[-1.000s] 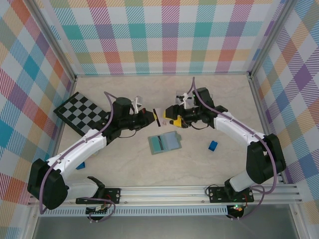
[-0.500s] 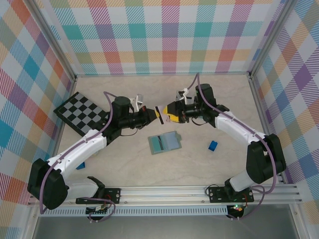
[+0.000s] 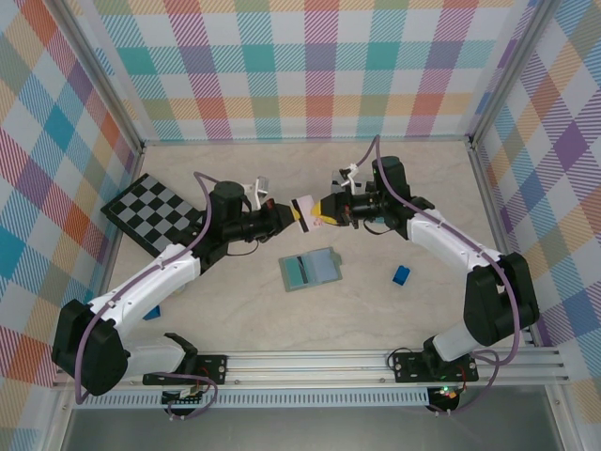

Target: Take the credit cards out of the card holder

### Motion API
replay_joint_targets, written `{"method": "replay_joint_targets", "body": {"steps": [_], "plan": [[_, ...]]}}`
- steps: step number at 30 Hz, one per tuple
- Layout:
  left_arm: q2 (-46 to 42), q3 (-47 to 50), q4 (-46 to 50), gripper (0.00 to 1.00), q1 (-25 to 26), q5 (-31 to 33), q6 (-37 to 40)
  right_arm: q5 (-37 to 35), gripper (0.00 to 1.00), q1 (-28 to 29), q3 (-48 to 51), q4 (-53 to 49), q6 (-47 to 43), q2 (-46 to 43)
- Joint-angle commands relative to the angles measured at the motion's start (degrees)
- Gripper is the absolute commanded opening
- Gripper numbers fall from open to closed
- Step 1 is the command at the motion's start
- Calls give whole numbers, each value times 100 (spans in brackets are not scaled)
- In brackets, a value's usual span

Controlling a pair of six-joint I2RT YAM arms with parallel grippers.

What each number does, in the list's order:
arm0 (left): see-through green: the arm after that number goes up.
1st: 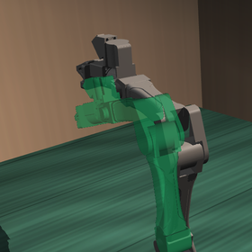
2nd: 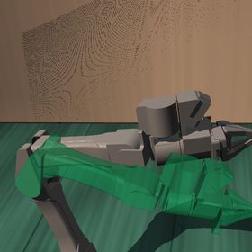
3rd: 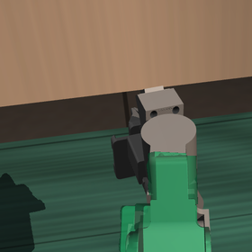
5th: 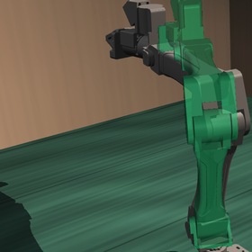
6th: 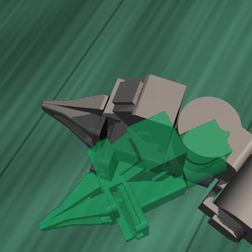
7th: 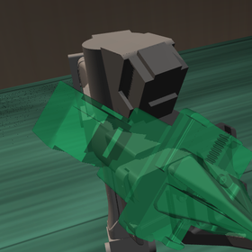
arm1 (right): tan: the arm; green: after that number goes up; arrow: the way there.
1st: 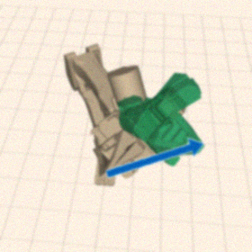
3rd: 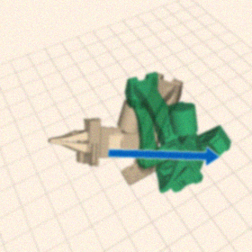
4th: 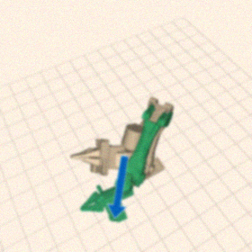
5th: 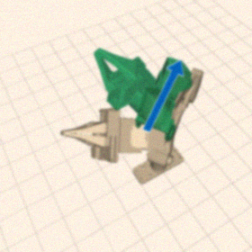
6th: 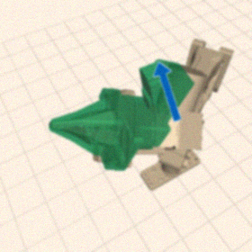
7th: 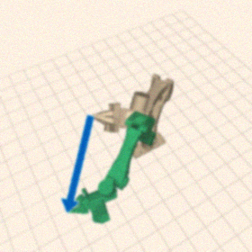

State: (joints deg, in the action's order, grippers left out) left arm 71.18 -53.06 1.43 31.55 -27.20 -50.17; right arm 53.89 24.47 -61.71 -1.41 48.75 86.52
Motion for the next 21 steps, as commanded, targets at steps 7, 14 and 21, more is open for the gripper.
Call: {"method": "replay_joint_targets", "body": {"steps": [7, 14, 21], "plan": [[-7, -501, 2416, 78, -61, 1348, 498, -1434, 0, -3, -809, -2002, -2474, -277], [10, -384, 2941, 100, -104, 2043, 461, -3502, 0, -141, -1351, -2483, -4528, -363], [11, -175, 3015, 100, -258, 1973, 446, -4219, 0, -186, -2315, -2858, -7566, 555]]}}
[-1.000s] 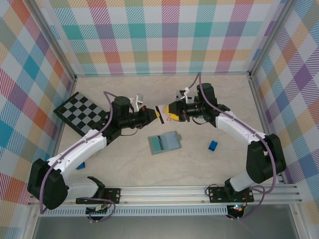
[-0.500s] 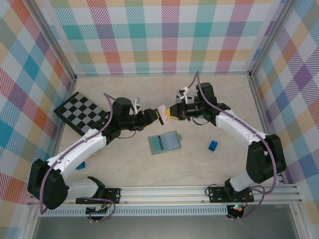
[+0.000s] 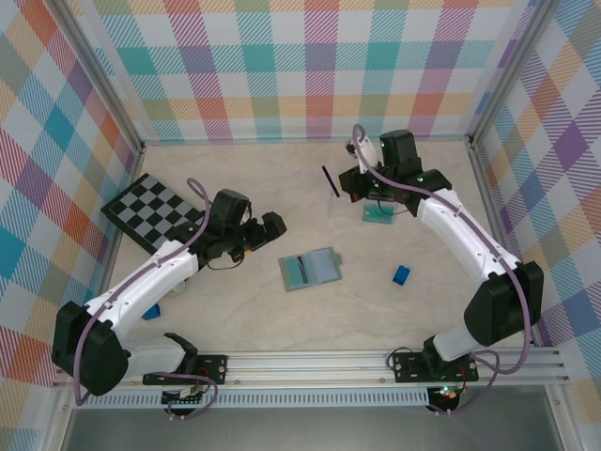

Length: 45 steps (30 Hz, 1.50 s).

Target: Take the credit cards out of the card holder

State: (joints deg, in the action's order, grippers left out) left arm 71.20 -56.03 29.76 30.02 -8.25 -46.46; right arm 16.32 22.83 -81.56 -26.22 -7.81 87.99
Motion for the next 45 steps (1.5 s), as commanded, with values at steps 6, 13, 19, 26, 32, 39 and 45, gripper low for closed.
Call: {"method": "replay_joint_targets", "body": {"steps": [6, 13, 19, 26, 32, 39, 45], "plan": [[300, 58, -60, 100, -164, -378, 8, -337, 0, -184, -1445, -1310, -3798, 1437], [535, 173, -304, 100, -159, -681, -119, -408, 0, -411, -2355, -2116, -5018, 2264], [672, 342, -540, 100, -155, -884, -241, -515, 0, -512, -2649, -2581, -5783, 2581], [736, 444, -600, 100, -156, -937, -320, -553, 0, -532, -3135, -2852, -5976, 2945], [781, 427, -585, 100, -157, -946, -329, -559, 0, -534, -3191, -2889, -6039, 3091], [877, 388, -579, 100, -159, -1002, -307, -608, 0, -525, -3197, -2624, -5973, 3261], [875, 372, -607, 100, -160, -1001, -276, -894, 0, -526, -3294, -2518, -6037, 3476]]}}
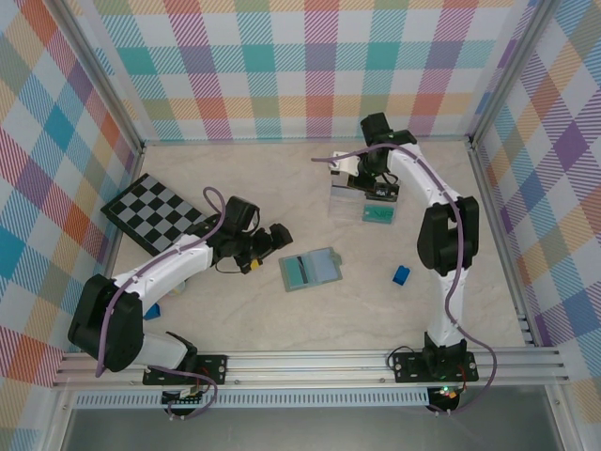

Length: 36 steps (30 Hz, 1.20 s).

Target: Take the credit cards out of the card holder

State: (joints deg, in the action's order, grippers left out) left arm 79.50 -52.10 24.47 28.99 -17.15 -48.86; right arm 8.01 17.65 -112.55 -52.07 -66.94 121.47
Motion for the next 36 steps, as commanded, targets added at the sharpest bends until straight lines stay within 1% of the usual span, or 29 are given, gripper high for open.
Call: {"method": "replay_joint_targets", "body": {"steps": [1, 4, 15, 22, 36], "plan": [[47, -28, -76, 100, -52, -105, -29, -112, 0, -12, -206, 89, -145, 145], [55, -6, -81, 100, -53, -113, -15, -177, 0, -7, -233, 120, -179, 183], [14, 147, -232, 100, -57, -204, -98, -28, 0, -7, -294, 105, -240, 327], [-4, 161, -223, 100, -55, -194, -88, 9, 9, 2, -301, 190, -131, 394], [-56, 183, -215, 100, -57, -176, -70, 201, 17, 9, -496, 337, 298, 199]]}}
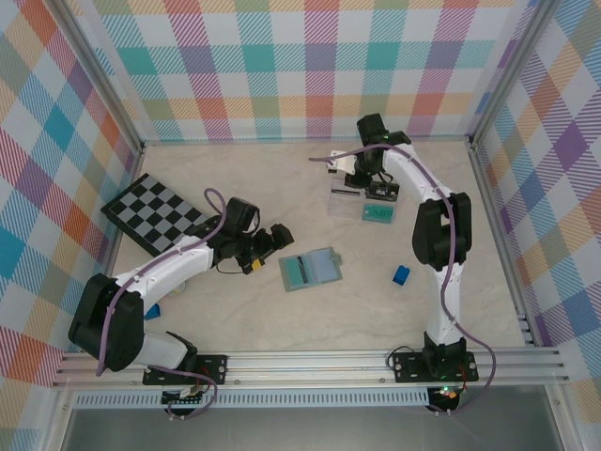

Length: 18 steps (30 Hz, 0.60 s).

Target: Take the credit cards out of the card holder

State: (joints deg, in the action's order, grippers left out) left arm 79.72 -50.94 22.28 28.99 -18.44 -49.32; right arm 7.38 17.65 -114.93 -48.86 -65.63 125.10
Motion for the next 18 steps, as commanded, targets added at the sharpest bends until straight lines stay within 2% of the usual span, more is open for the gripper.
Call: {"method": "replay_joint_targets", "body": {"steps": [1, 9, 14, 18], "plan": [[-85, 79, 4, 100, -56, -46, -25, 277, 18, 13, -267, 19, 185, -193], [-196, 160, 30, 100, -53, -3, -51, 461, 22, 10, -227, -60, 827, -758], [-263, 262, -7, 100, -43, -2, -87, 404, 23, 24, 123, -64, 2011, -1341], [-241, 320, -59, 100, 25, 24, -158, 465, 19, 142, 1113, 414, 3388, -2152]]}}
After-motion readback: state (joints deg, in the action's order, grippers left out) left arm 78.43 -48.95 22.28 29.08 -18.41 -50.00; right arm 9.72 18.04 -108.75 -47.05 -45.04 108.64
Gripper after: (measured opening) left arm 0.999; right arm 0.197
